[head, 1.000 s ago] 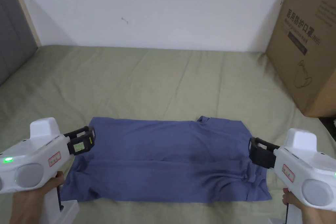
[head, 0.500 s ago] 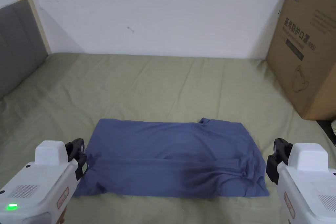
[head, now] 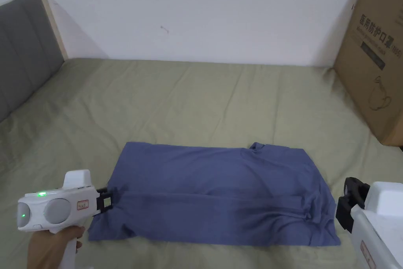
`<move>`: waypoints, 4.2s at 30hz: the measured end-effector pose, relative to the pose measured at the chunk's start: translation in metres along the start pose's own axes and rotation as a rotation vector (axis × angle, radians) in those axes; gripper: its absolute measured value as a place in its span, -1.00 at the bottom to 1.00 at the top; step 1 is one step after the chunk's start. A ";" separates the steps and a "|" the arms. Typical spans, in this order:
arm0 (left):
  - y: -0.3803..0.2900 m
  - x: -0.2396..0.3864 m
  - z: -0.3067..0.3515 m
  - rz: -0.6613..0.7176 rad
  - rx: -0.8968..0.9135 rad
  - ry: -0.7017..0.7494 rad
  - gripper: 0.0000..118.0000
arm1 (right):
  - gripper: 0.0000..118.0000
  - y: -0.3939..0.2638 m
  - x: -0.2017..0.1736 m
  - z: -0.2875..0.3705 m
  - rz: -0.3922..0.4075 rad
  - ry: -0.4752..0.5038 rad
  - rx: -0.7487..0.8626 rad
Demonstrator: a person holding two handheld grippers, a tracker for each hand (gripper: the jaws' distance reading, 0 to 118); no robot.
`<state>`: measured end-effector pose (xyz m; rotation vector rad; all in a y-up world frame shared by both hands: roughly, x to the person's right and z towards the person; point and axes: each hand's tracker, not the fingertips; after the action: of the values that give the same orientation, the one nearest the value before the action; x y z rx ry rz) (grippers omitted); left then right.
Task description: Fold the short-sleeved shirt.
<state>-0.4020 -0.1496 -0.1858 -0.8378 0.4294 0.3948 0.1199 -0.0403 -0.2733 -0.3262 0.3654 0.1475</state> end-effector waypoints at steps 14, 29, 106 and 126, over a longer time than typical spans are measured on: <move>-0.045 -0.001 -0.053 -0.064 -0.165 0.105 -0.91 | -1.00 -0.034 0.015 -0.056 -0.051 -0.024 -0.163; -0.025 0.005 -0.010 -0.092 -0.057 0.010 -0.95 | 0.61 -0.142 0.045 -0.188 -0.055 -0.033 -0.692; 0.105 0.030 -0.073 -0.070 -0.006 -0.023 -0.38 | -1.00 0.006 0.008 -0.066 -0.013 -0.035 -0.024; 0.089 0.038 -0.119 -0.079 -0.030 -0.028 -1.00 | -1.00 -0.017 0.037 -0.172 -0.089 -0.012 -0.233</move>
<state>-0.4388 -0.1820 -0.3308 -0.8749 0.3636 0.3399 0.1011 -0.1119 -0.4340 -0.5707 0.3212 0.1052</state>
